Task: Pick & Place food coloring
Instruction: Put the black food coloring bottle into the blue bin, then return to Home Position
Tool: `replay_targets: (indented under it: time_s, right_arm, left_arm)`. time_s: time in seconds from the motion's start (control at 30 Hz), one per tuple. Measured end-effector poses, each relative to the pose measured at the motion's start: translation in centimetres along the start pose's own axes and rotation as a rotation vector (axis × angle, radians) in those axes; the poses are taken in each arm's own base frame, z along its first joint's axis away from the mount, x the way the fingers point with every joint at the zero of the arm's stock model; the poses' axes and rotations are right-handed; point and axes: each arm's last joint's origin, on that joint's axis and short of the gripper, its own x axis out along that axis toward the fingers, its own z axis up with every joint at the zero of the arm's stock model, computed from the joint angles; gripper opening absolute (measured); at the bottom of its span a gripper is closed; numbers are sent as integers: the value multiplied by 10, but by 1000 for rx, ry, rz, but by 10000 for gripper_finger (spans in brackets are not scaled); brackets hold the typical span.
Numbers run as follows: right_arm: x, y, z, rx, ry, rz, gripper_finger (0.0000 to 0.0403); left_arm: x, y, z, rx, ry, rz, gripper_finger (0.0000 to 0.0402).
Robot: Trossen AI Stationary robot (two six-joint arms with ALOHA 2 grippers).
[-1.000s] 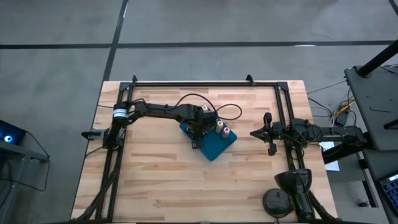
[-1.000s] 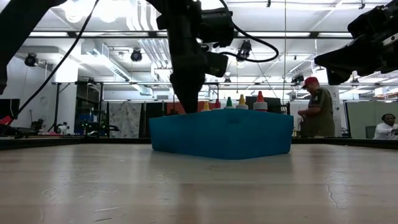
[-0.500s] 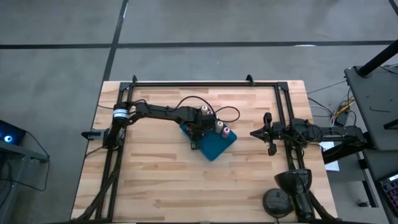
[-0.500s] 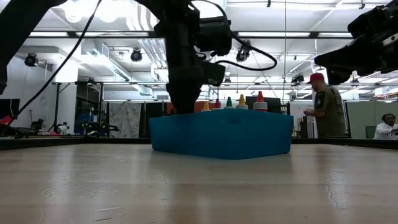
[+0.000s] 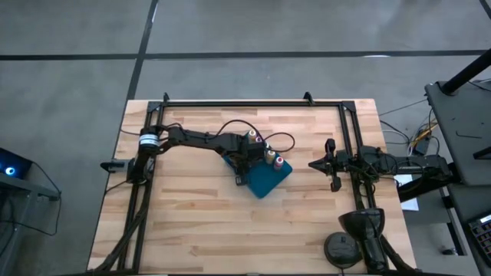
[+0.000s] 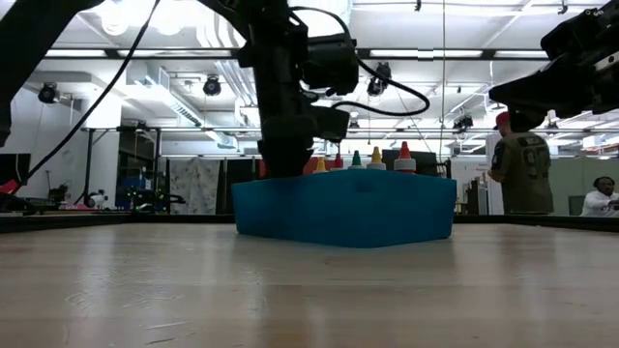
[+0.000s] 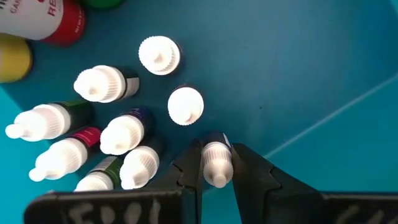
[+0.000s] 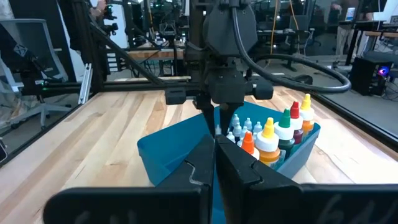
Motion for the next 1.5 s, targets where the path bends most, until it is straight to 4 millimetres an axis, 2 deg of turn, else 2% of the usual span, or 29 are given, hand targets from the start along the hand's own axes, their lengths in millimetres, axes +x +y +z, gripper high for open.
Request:
replay_targets:
  time_s: [0.73,1.1,1.33,1.5]
  right_arm:
    - [0,0,0,0,0,0,9]
    - [0,0,0,-1,0,0,9]
    - [0,0,0,-1,0,0,9]
    - [0,0,0,-1,0,0,9]
  left_arm:
    - [3,0,-1,-9,-8,-1,40]
    - [3,0,-1,-1,-8,-1,106]
    - [-3,0,1,-2,-26,-2,112]
    - [-18,0,6,-11,-64,-5,112]
